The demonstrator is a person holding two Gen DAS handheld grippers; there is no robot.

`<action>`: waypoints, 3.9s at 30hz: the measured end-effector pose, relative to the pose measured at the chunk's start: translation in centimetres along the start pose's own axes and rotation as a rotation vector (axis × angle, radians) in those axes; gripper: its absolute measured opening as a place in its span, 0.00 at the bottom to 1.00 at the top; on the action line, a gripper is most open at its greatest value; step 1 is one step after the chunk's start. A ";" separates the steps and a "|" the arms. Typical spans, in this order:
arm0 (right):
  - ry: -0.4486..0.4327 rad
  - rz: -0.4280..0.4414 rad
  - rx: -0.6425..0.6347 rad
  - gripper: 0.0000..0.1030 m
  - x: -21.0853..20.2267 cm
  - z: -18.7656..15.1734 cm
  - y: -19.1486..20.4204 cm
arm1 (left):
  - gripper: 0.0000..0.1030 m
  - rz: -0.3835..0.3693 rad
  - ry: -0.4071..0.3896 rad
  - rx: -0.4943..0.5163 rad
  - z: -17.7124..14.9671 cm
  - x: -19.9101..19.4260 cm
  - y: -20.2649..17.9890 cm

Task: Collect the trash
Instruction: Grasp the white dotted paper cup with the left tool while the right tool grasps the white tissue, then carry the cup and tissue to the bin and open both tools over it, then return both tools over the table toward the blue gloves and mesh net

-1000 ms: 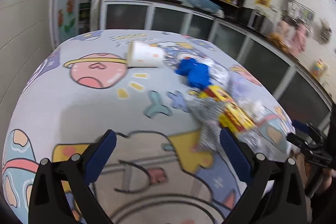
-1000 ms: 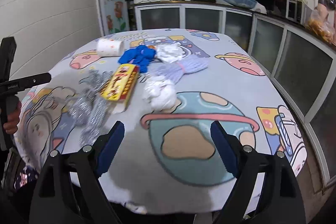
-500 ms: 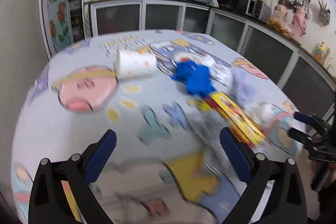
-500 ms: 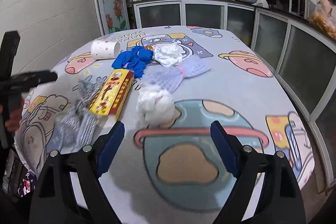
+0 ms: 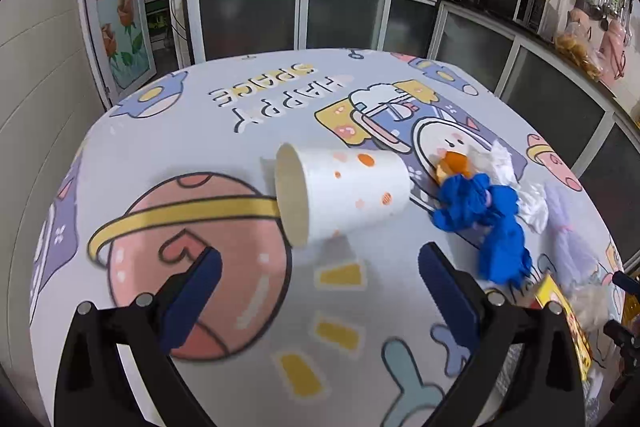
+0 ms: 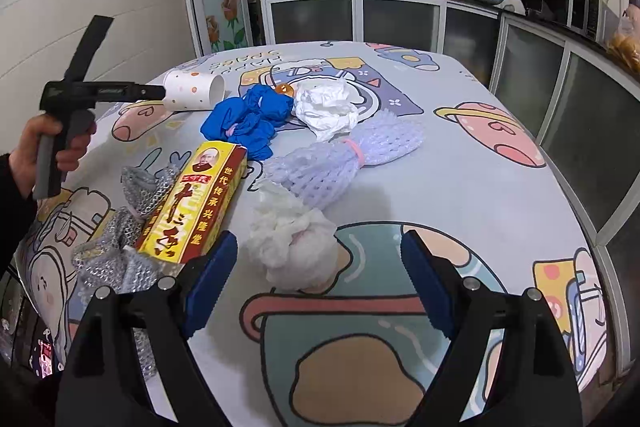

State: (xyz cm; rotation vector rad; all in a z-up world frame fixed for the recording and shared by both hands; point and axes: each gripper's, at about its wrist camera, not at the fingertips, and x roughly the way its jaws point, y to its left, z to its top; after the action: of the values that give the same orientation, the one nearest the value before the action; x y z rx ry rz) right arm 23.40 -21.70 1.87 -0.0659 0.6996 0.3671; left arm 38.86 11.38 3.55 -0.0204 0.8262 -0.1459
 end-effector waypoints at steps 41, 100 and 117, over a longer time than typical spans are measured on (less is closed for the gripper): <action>-0.038 0.039 0.098 0.31 -5.4 -0.8 -1.0 | 0.05 -0.262 -0.052 -0.112 -1.7 -3.7 -2.1; 0.155 -0.572 0.800 0.68 -20.4 -30.2 -27.0 | 0.85 -0.919 0.282 0.448 -15.8 -6.5 -53.3; -0.115 -0.440 0.440 0.70 -22.3 -16.6 -15.9 | 0.92 -0.534 -0.025 0.234 -14.3 -14.4 -25.4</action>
State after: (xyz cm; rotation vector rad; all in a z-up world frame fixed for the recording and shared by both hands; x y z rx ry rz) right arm 3.11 -46.45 2.46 0.2156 0.6187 -0.2070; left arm 15.69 -11.24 6.26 -0.0223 0.7597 -0.7434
